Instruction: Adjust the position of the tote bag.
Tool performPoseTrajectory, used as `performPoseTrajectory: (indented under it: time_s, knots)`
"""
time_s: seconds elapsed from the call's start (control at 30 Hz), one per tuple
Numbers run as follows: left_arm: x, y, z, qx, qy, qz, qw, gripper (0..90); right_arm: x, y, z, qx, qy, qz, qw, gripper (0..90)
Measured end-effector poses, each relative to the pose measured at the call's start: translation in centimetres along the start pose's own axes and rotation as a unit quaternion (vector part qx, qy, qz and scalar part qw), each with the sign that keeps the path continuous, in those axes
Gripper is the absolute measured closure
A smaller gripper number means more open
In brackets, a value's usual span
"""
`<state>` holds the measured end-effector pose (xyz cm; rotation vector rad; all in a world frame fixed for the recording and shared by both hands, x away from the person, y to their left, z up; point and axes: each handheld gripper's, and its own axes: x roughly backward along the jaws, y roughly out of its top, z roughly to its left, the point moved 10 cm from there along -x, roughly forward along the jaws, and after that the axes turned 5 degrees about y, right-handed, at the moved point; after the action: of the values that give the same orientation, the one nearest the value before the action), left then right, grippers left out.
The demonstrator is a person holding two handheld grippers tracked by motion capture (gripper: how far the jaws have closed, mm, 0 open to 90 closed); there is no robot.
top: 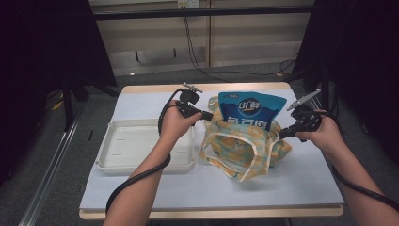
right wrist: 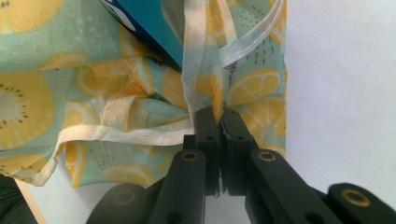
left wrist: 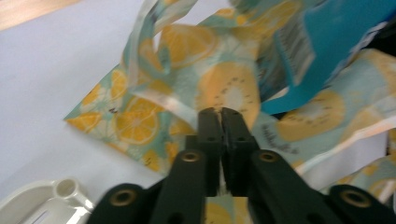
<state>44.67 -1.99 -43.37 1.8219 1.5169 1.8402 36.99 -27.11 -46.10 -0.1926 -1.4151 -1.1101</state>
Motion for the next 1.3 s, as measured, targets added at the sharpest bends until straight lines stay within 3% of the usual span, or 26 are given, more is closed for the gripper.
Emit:
performPoseTrajectory:
  time_s: [0.1, 0.17, 0.23, 0.3, 0.5, 0.53, 0.7, 0.8, 0.87, 0.9, 0.93, 0.97, 1.3]
  knots:
    - [0.5, 0.4, -0.9, -0.016, 0.004, -0.008, 0.9998, 72.0, 0.2, 0.1, 0.1, -0.002, 0.002, -0.002, 1.0000, 87.4]
    - [0.8, 0.4, -1.8, -0.013, -0.016, -0.001, 0.9998, 68.1, 0.4, 0.2, 0.2, -0.004, 0.004, -0.003, 1.0000, 87.2]
    - [0.9, 0.4, -2.2, -0.017, -0.020, -0.002, 0.9997, 60.9, 0.5, 0.2, 0.1, 0.002, 0.005, -0.004, 1.0000, 87.0]
    - [0.7, 0.4, -2.6, -0.026, -0.019, -0.006, 0.9995, 54.1, 0.5, 0.2, 0.1, -0.001, 0.005, -0.004, 1.0000, 86.9]
    - [-1.0, -0.3, -3.1, -0.044, -0.009, -0.005, 0.9990, 45.9, 0.2, 0.2, 0.1, -0.003, 0.008, -0.006, 0.9999, 87.1]
    - [-1.2, -0.5, -3.1, -0.044, -0.010, 0.003, 0.9990, 49.0, 0.1, 0.2, 0.1, -0.011, 0.007, -0.006, 0.9999, 87.1]
    - [-2.3, -1.4, -3.1, -0.058, -0.015, 0.008, 0.9982, 68.5, -0.2, 0.0, -0.1, -0.007, 0.010, -0.005, 0.9999, 87.2]
    - [-2.5, -2.1, -2.8, -0.052, -0.018, 0.024, 0.9982, 84.4, -0.4, 0.0, -0.2, -0.009, 0.009, -0.007, 0.9999, 87.5]
    - [-2.7, -2.4, -2.6, -0.048, -0.021, 0.019, 0.9984, 89.7, -0.6, -0.1, -0.2, -0.016, 0.012, -0.009, 0.9998, 87.8]
    - [-2.9, -2.6, -2.6, -0.041, -0.027, 0.014, 0.9987, 90.0, -0.7, -0.1, -0.2, -0.017, 0.011, -0.010, 0.9997, 88.0]
    - [-2.7, -3.0, -2.3, -0.044, -0.019, 0.030, 0.9984, 90.0, -0.9, -0.2, -0.3, -0.017, 0.012, -0.008, 0.9997, 88.1]
    - [-2.9, -3.1, -2.3, -0.043, -0.021, 0.020, 0.9987, 90.0, -1.0, -0.3, -0.3, -0.017, 0.012, -0.008, 0.9997, 88.2]
    - [-3.4, -6.0, -2.0, -0.041, -0.009, 0.044, 0.9981, 90.0, -2.4, -1.2, -0.9, -0.029, 0.011, -0.001, 0.9995, 89.3]
